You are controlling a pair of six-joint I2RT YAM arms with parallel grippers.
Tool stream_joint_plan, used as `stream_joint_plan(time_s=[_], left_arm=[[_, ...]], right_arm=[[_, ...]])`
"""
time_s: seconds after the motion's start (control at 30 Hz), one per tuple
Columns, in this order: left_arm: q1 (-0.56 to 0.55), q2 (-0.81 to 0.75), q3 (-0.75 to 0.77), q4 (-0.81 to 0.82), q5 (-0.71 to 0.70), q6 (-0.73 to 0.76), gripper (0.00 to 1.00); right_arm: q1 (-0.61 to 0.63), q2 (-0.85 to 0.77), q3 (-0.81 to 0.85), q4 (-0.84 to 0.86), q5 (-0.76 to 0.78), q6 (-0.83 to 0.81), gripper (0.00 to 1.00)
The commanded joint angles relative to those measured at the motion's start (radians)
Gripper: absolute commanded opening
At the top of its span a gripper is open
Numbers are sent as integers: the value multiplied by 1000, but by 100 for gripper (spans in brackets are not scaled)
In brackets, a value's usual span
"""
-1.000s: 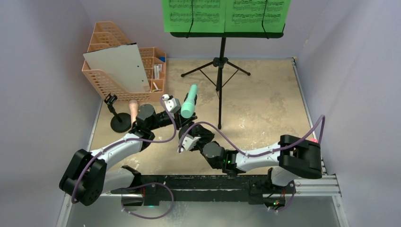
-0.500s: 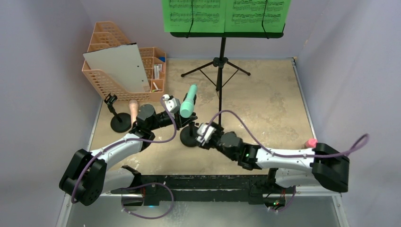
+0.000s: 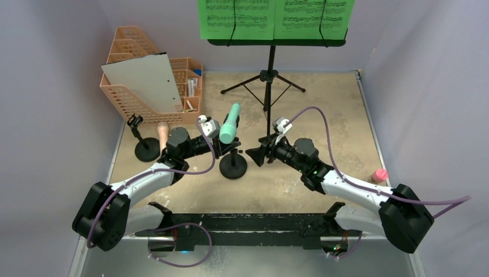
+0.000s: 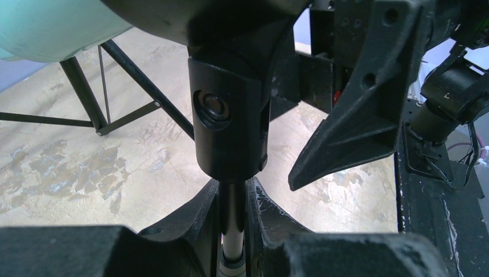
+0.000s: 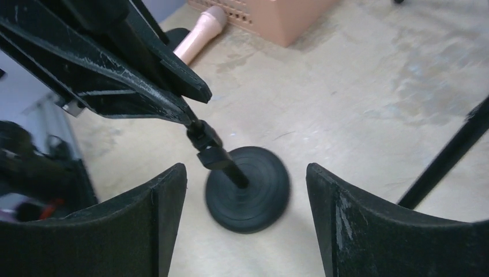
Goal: Pack up the instrument practice props
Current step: Unscrew the knob on the microphone stand.
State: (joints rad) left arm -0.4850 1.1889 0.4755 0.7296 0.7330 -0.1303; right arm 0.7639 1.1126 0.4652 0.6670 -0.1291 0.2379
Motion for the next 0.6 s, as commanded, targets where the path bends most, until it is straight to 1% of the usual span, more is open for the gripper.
stream_joint_plan(time_s=[0.0, 0.13, 0.2, 0.27, 0.33, 0.43, 0.57], left_arm=[[-3, -22, 11, 35, 17, -11, 0], [-2, -23, 11, 37, 19, -12, 0], [-3, -24, 11, 37, 19, -12, 0], [-3, -25, 11, 37, 19, -12, 0], [-3, -25, 12, 37, 20, -12, 0], [-2, -24, 12, 38, 20, -14, 0], [-3, -26, 10, 37, 20, -14, 0]], right_arm=[[-38, 48, 33, 65, -140, 311, 77], [-54, 142, 34, 119, -191, 455, 74], [-56, 181, 18, 182, -219, 526, 73], [-57, 203, -8, 280, -226, 590, 72], [-62, 216, -30, 346, -226, 628, 71], [-74, 230, -28, 390, -252, 663, 71], [-79, 253, -16, 395, -262, 694, 69]])
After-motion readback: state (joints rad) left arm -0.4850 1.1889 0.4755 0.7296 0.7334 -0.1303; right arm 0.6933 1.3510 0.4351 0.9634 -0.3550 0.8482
